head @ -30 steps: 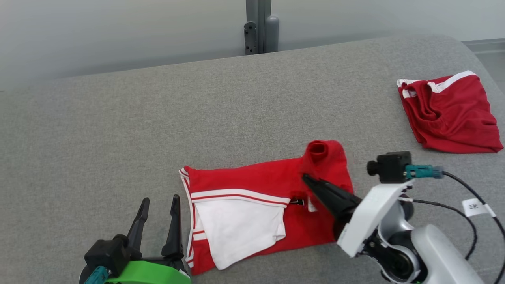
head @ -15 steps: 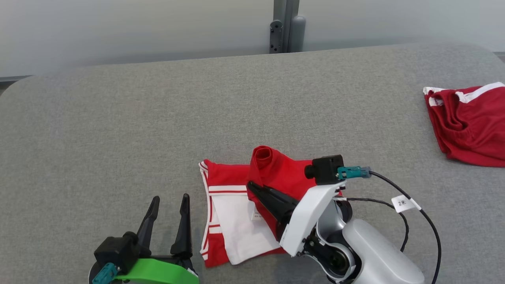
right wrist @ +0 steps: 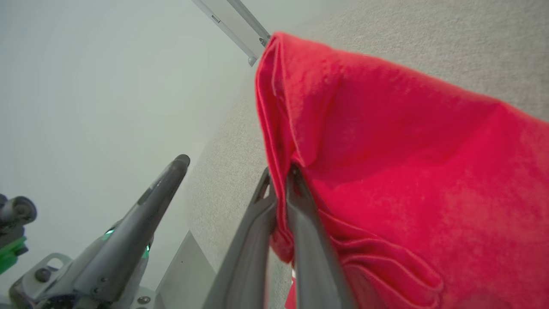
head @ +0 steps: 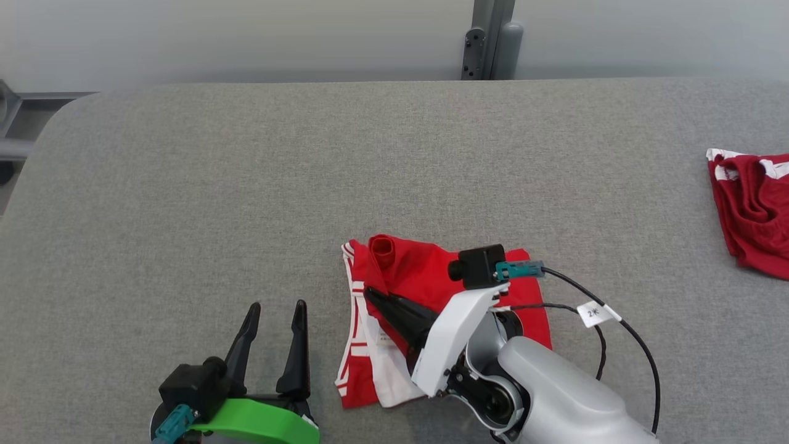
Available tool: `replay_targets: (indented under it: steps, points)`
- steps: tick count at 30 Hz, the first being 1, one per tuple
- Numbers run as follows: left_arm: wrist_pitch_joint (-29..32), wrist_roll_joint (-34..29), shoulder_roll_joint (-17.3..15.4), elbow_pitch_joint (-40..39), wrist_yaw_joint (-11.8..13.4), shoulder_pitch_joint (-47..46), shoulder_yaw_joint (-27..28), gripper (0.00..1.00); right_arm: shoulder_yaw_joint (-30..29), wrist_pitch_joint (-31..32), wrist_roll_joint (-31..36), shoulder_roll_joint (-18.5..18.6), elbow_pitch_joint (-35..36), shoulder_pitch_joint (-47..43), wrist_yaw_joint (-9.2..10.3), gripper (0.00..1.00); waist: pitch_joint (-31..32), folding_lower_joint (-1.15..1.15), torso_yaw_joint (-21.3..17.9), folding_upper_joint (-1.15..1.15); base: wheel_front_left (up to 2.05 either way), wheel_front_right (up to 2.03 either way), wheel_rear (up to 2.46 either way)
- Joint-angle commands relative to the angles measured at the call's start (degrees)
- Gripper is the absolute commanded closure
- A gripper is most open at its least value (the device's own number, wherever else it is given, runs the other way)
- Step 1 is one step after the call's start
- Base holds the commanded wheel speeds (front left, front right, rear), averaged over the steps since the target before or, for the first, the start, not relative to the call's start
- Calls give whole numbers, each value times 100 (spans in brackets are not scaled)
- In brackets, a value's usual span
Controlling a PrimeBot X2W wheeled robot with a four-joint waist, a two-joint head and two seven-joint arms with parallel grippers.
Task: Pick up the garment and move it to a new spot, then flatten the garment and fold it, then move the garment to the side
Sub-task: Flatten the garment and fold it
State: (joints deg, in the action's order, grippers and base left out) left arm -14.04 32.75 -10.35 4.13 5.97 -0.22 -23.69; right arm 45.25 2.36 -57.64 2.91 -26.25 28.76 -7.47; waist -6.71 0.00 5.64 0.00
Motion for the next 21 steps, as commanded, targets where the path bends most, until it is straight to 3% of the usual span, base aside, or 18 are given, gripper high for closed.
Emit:
replay_targets:
  steps: [1,2,3,4,14,21]
  points:
    - [-25,36,6,25,-33,-111,1,0,99,-105,-70,3,-154,135,-3,91,0,0,45,0,0,0,0]
    - [-23,32,16,37,-28,-113,-11,0,189,-174,-115,1,-249,202,-4,63,-1,0,65,0,0,0,0]
    - [-26,28,25,48,-31,-117,-19,0,282,-226,-174,0,-320,261,-4,22,-2,0,83,0,0,0,0]
    - [-29,26,31,57,-36,-125,-27,0,364,-281,-234,-1,-369,312,-3,0,-2,0,99,0,0,0,0]
    - [-70,37,20,58,-16,-117,22,0,753,-968,-746,8,-679,774,-3,0,-32,0,63,0,0,0,0]
    - [-72,-11,6,8,-3,-131,9,0,542,-1560,-372,8,-934,1078,-3,0,-51,0,-83,0,0,0,0]
